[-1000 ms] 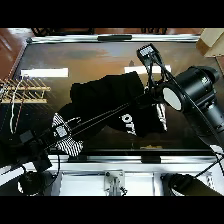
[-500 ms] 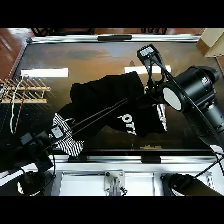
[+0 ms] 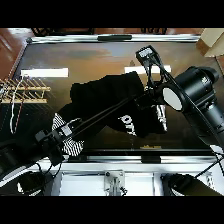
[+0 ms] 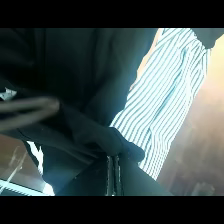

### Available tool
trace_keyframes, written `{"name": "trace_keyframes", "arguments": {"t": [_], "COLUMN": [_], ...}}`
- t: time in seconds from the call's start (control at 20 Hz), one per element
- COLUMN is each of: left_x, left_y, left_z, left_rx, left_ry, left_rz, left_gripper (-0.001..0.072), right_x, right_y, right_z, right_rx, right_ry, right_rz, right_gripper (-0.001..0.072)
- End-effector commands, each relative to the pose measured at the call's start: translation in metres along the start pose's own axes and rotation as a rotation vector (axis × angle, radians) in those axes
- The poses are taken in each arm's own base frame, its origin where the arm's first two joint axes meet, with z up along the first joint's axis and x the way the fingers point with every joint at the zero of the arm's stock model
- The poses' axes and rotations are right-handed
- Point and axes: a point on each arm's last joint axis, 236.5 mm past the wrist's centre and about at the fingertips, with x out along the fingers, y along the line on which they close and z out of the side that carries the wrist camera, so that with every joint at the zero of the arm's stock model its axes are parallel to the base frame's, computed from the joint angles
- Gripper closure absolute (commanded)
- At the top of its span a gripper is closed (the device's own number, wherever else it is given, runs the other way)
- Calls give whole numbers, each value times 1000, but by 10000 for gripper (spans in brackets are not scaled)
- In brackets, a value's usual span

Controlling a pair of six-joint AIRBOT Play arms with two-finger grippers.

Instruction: Fold the shirts.

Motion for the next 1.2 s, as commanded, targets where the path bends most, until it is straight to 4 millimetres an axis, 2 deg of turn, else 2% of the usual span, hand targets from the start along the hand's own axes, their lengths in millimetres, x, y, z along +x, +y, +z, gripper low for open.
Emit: {"name": "trace_keyframes", "arguments": {"t": [0.0,0.2,0.55,0.9,1.15], "left_x": [-6,1,29,28,27], "left_y": [16,5,-14,-12,3], "left_z": [1,19,10,10,-1], "left_rx": [-6,-8,-6,60,99], "left_ry": [-33,-94,-68,-76,-35], "left_rz": [38,-17,-68,-58,6], "left_gripper": [662,662,662,662,662], "right_x": [0,0,0,0,0], "right_y": [0,0,0,-1,-1], "right_z": [0,-1,-1,-1,-1], "right_rx": [0,8,24,33,45], "right_ry": [0,3,2,2,2], "right_rz": [0,0,0,-5,-5], "right_gripper": [651,651,650,651,651]}}
